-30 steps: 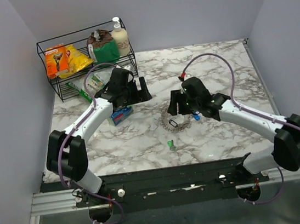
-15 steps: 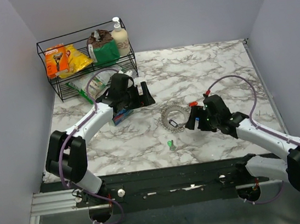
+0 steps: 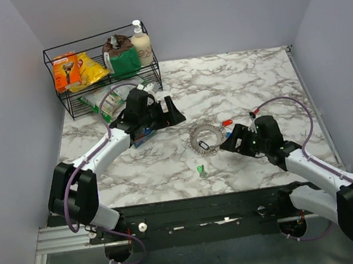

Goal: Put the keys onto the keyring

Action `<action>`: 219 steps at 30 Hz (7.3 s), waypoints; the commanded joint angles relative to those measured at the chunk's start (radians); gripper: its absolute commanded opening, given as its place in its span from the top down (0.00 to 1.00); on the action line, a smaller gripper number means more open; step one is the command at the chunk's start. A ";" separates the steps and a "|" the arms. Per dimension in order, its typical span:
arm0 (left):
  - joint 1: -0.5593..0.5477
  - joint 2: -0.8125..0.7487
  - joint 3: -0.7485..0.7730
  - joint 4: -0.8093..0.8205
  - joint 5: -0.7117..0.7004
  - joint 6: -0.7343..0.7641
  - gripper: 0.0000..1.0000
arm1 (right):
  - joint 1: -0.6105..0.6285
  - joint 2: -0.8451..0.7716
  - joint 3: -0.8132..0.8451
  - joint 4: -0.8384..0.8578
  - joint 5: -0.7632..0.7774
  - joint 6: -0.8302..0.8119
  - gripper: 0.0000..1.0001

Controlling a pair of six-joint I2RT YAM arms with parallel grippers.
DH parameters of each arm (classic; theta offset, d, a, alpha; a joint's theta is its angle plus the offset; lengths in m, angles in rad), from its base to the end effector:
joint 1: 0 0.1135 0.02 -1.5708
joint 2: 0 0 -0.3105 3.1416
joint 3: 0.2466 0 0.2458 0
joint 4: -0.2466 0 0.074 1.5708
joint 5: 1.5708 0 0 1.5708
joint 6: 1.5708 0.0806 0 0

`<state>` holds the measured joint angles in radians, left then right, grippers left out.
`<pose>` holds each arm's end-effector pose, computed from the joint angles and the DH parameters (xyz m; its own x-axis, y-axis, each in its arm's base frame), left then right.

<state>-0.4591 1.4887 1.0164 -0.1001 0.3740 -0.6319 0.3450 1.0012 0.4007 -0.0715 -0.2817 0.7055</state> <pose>0.3091 -0.1857 0.2872 -0.7981 -0.2188 -0.5614 0.2682 0.7053 -0.6562 0.1822 0.0893 0.1955 -0.7894 0.3782 -0.4835 -0.0233 0.7687 0.6392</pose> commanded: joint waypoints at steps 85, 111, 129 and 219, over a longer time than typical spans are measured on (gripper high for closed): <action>-0.184 0.108 0.027 -0.055 -0.043 0.044 0.01 | -0.003 0.402 0.162 0.138 -0.001 -0.167 0.99; -0.184 0.085 0.039 -0.092 -0.069 0.075 0.01 | -0.003 0.421 0.225 0.076 -0.045 -0.294 0.99; -0.185 -0.011 0.016 -0.047 -0.018 0.170 0.01 | -0.003 0.257 0.234 0.081 -0.267 -0.442 0.99; -0.243 -0.128 0.174 0.163 0.551 0.150 0.92 | -0.003 -0.061 0.492 0.062 -0.781 -0.374 0.99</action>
<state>-0.6922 1.3434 1.1549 0.0715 0.9176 -0.4828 0.3447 0.9623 0.8925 -0.0463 -1.0348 0.3153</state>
